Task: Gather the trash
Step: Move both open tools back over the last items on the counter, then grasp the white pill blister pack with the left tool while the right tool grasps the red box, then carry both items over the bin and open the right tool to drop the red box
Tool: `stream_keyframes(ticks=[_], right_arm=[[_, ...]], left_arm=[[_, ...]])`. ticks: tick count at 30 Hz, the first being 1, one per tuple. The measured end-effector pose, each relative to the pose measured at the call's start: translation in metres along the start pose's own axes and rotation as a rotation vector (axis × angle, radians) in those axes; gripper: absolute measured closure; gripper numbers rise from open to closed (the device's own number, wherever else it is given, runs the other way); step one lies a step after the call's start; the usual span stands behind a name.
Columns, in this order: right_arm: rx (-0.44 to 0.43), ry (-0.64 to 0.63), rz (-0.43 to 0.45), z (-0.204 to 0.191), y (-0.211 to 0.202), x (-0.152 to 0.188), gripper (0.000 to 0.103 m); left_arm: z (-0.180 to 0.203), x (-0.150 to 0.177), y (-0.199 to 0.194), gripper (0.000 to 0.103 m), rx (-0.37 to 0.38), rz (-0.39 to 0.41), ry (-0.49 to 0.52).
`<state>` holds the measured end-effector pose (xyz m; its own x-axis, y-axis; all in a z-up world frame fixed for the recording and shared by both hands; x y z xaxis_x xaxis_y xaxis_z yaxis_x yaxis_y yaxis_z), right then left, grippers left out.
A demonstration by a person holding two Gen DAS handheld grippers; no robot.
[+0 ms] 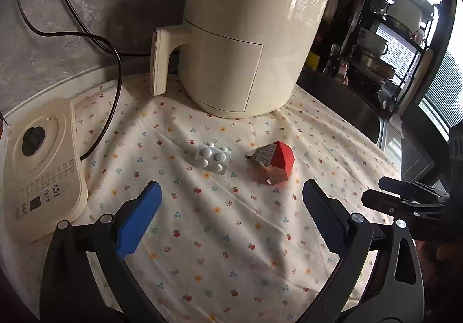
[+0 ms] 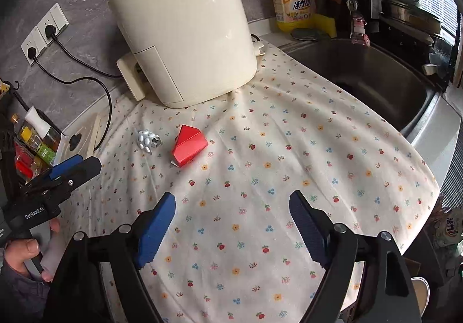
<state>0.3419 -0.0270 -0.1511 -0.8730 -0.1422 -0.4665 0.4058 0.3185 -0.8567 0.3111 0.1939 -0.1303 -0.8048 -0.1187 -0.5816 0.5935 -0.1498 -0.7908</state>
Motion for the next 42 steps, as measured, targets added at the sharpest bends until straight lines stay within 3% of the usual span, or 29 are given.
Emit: stream_keyframes(ticks=[7, 13, 17, 18, 19, 20, 21, 31, 33, 35, 42], right_arm=[[0.002, -0.003, -0.043, -0.019, 0.033, -0.027, 0.032], [0.018, -0.002, -0.054, -0.028, 0.048, -0.043, 0.032], [0.016, 0.004, -0.069, -0.034, 0.058, -0.048, 0.032], [0.015, 0.005, -0.072, -0.035, 0.061, -0.048, 0.032], [0.013, 0.007, -0.076, -0.037, 0.063, -0.049, 0.033], [0.01, 0.01, -0.08, -0.038, 0.065, -0.05, 0.033], [0.006, 0.01, -0.082, -0.039, 0.067, -0.05, 0.033], [-0.005, -0.044, -0.119, -0.056, 0.095, -0.061, 0.032], [-0.017, -0.06, -0.152, -0.057, 0.106, -0.064, 0.058], [-0.029, -0.054, -0.164, -0.056, 0.107, -0.066, 0.061], [-0.109, -0.099, -0.062, -0.063, 0.048, -0.05, 0.062]], left_arm=[[-0.018, -0.023, 0.034, 0.009, 0.026, -0.021, 0.005], [-0.029, -0.038, 0.061, 0.014, 0.036, -0.039, 0.016], [-0.032, -0.04, 0.088, 0.018, 0.033, -0.092, 0.034], [-0.032, -0.039, 0.094, 0.021, 0.025, -0.105, 0.038], [-0.033, -0.038, 0.099, 0.032, 0.023, -0.118, 0.039], [-0.033, -0.037, 0.102, 0.051, 0.026, -0.129, 0.038], [-0.033, -0.036, 0.102, 0.059, 0.027, -0.131, 0.04], [-0.05, -0.012, 0.058, 0.059, 0.005, -0.075, -0.031], [-0.052, -0.007, 0.05, 0.059, -0.001, -0.064, -0.054], [-0.052, -0.004, 0.04, 0.059, -0.007, -0.047, -0.071], [-0.03, -0.003, -0.002, 0.059, -0.028, 0.028, -0.066]])
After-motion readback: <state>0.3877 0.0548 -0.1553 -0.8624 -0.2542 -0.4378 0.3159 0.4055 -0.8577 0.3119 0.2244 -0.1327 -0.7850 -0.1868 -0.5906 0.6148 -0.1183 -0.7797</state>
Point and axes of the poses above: each gripper's, at about its wrist camera, not at the fingertips, and y roughly the way its jaws point, z to its right, x to its underside, the point moved 2 cm from there along y, roughly the way its jaws point, and after that the axes turned 8 degrees about -z, right-handed, at the moved point
